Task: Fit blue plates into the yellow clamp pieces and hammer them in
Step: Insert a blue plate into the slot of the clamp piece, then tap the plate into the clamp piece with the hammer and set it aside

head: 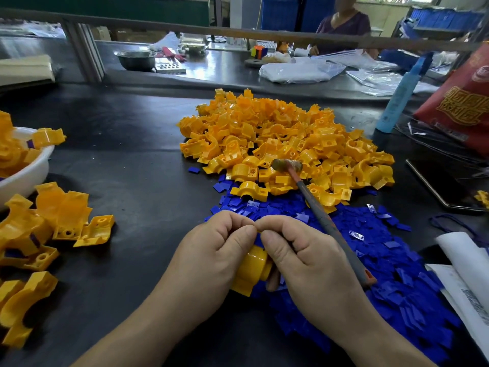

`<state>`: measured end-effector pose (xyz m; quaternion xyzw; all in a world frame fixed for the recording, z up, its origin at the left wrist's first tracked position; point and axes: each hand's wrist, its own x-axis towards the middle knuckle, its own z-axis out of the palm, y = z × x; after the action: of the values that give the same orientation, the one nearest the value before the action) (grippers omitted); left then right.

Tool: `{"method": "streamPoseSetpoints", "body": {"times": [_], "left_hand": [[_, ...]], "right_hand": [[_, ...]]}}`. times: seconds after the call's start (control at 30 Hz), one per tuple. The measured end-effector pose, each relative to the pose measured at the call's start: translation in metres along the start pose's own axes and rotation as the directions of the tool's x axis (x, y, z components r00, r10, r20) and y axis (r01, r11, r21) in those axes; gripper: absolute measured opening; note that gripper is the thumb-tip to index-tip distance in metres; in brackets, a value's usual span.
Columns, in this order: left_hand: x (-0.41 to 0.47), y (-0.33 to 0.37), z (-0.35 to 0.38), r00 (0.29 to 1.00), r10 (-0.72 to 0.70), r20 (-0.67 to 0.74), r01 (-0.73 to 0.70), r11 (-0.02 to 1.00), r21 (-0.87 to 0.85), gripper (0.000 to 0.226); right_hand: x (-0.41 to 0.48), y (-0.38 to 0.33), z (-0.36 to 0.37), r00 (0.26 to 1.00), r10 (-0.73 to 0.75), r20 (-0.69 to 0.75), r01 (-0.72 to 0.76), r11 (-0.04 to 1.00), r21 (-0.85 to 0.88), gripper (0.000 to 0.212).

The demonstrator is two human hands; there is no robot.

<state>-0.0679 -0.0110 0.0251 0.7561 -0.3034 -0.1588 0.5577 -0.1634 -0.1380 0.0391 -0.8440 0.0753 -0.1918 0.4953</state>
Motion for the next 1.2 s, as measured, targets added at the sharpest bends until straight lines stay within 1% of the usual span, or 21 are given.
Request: {"method": "streamPoseSetpoints", "body": {"times": [0.13,0.23,0.3,0.33,0.37,0.4,0.43,0.47,0.5,0.57,0.6,0.63,0.7,0.77,0.87,0.93,1.0,1.07,1.1,1.17,1.2], "left_hand": [[-0.003,0.001,0.002,0.998,0.055,-0.022,-0.052,0.994,0.092,0.047],[-0.006,-0.001,0.004,0.998,0.030,0.047,-0.042,0.958,0.284,0.054],[-0.006,-0.003,0.005,0.996,0.059,0.061,-0.079,0.905,0.417,0.048],[-0.004,-0.004,0.004,0.996,0.080,0.047,-0.093,0.883,0.460,0.045],[-0.002,-0.004,0.000,0.995,0.095,0.010,-0.088,0.866,0.493,0.045],[0.002,-0.006,-0.007,0.994,0.100,-0.050,-0.060,0.852,0.520,0.049],[0.007,-0.009,-0.017,0.988,0.095,-0.125,-0.011,0.836,0.549,0.052],[0.011,-0.012,-0.029,0.978,0.078,-0.193,0.053,0.803,0.593,0.054],[0.015,-0.015,-0.040,0.970,0.048,-0.240,0.125,0.744,0.656,0.053],[0.022,-0.022,-0.057,0.960,-0.044,-0.276,0.248,0.593,0.766,0.048],[0.024,-0.025,-0.060,0.959,-0.084,-0.270,0.271,0.547,0.792,0.047],[0.025,-0.026,-0.060,0.961,-0.111,-0.253,0.273,0.527,0.805,0.047],[0.025,-0.029,-0.057,0.967,-0.138,-0.216,0.256,0.499,0.828,0.051],[0.025,-0.032,-0.056,0.965,-0.150,-0.215,0.261,0.475,0.840,0.054],[0.025,-0.036,-0.059,0.960,-0.138,-0.242,0.278,0.447,0.850,0.052],[0.024,-0.037,-0.061,0.962,-0.126,-0.242,0.273,0.441,0.855,0.050],[0.025,-0.037,-0.061,0.962,-0.121,-0.244,0.273,0.443,0.854,0.049],[0.026,-0.037,-0.059,0.960,-0.113,-0.258,0.281,0.449,0.849,0.049],[0.026,-0.037,-0.059,0.958,-0.108,-0.266,0.286,0.449,0.847,0.048],[0.027,-0.038,-0.057,0.955,-0.091,-0.282,0.292,0.438,0.850,0.046],[0.027,-0.038,-0.057,0.955,-0.083,-0.286,0.293,0.432,0.853,0.045]], "right_hand": [[0.002,0.001,-0.001,0.997,-0.012,-0.072,0.013,1.000,0.009,0.017],[0.003,0.003,-0.003,0.992,-0.012,-0.125,0.011,1.000,-0.010,0.017],[0.003,0.003,-0.002,0.995,-0.018,-0.100,0.012,0.998,-0.067,0.015],[0.004,0.005,-0.004,0.995,-0.042,-0.095,0.028,0.989,-0.142,0.016],[0.005,0.008,-0.007,0.989,-0.100,-0.113,0.065,0.959,-0.277,0.018],[0.007,0.011,-0.013,0.975,-0.166,-0.145,0.085,0.892,-0.444,0.022],[0.009,0.016,-0.021,0.957,-0.220,-0.190,0.066,0.801,-0.595,0.029],[0.012,0.021,-0.031,0.940,-0.238,-0.243,-0.001,0.711,-0.703,0.034],[0.014,0.026,-0.041,0.934,-0.204,-0.293,-0.103,0.631,-0.769,0.039],[0.017,0.034,-0.058,0.934,0.008,-0.357,-0.322,0.455,-0.831,0.046],[0.018,0.039,-0.063,0.923,0.122,-0.365,-0.383,0.389,-0.838,0.048],[0.018,0.042,-0.065,0.914,0.189,-0.358,-0.404,0.378,-0.833,0.047],[0.019,0.046,-0.064,0.922,0.206,-0.327,-0.386,0.440,-0.811,0.042],[0.020,0.048,-0.059,0.941,0.189,-0.279,-0.335,0.439,-0.834,0.036],[0.020,0.049,-0.053,0.954,0.152,-0.259,-0.299,0.420,-0.857,0.024],[0.019,0.046,-0.053,0.958,0.129,-0.255,-0.285,0.481,-0.829,0.016],[0.018,0.038,-0.054,0.952,0.125,-0.278,-0.293,0.627,-0.722,0.015],[0.016,0.024,-0.051,0.943,0.125,-0.307,-0.274,0.816,-0.508,0.018],[0.015,0.016,-0.049,0.945,0.144,-0.294,-0.254,0.890,-0.380,0.018],[0.011,-0.003,-0.041,0.964,0.220,-0.148,-0.245,0.952,-0.181,0.021],[0.009,-0.009,-0.037,0.970,0.239,-0.040,-0.243,0.958,-0.152,0.024]]}}
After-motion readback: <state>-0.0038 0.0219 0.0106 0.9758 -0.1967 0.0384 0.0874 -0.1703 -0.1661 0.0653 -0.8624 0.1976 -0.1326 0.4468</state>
